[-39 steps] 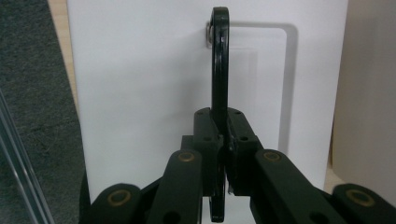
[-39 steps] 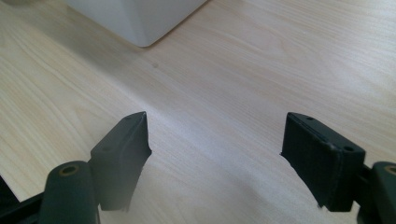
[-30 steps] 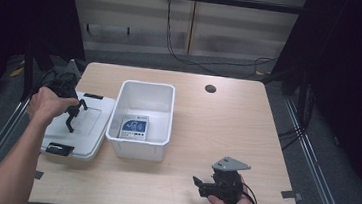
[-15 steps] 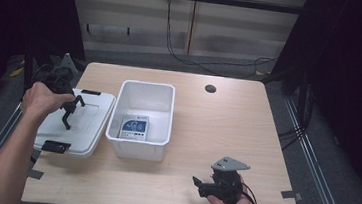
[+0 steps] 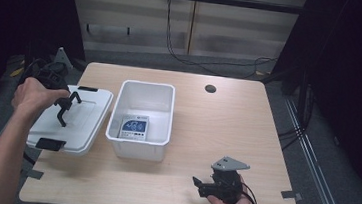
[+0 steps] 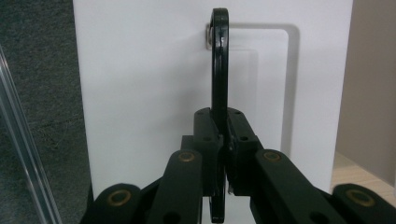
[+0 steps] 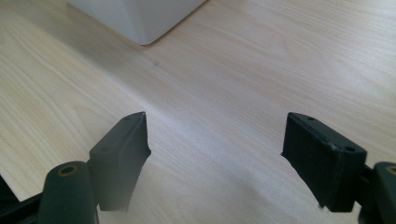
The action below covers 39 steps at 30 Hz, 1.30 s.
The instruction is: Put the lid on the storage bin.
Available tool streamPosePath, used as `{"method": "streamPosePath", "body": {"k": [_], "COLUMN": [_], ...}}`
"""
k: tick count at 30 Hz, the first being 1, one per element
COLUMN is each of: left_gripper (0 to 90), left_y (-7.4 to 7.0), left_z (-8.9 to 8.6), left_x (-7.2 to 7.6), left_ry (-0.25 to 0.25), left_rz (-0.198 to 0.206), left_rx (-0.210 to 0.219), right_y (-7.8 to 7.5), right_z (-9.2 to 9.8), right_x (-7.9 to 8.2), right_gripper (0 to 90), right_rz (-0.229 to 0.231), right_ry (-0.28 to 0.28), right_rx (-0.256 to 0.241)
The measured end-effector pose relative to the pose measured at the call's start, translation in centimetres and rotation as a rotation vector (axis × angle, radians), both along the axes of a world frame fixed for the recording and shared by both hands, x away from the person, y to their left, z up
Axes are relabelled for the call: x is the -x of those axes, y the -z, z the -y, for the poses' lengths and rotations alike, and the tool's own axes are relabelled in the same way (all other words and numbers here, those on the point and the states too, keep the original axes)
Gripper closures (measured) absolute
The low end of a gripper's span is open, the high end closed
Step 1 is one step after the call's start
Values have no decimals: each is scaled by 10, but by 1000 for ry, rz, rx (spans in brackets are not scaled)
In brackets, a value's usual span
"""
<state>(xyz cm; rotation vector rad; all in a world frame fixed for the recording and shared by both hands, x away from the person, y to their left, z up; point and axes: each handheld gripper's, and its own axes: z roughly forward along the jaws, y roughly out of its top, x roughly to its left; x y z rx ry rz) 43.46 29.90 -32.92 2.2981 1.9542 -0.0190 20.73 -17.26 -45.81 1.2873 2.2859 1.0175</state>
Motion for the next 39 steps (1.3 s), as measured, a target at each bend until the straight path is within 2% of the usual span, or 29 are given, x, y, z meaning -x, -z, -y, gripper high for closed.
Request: {"method": "streamPosePath", "body": {"k": [7,10,16,21,30,39], "left_gripper": [848,848,848,848,848,848], "left_y": [-9,-17,-29,-35,-52,-59], "left_z": [-1,-2,2,5,13,26], "left_x": [2,3,4,3,4,3], "left_ry": [-17,-28,3,10,14,25], "left_rz": [15,36,33,30,53,59], "left_rx": [-10,-11,-27,-24,-10,1], "right_y": [0,0,0,0,0,0], "right_z": [0,0,0,-1,-1,-1], "right_x": [0,0,0,0,0,0], "right_gripper": [219,219,219,218,218,217], "right_rz": [1,1,-1,0,0,0], "right_ry": [-2,-1,0,-2,-5,-4], "right_rx": [0,2,0,-3,-2,-3]}}
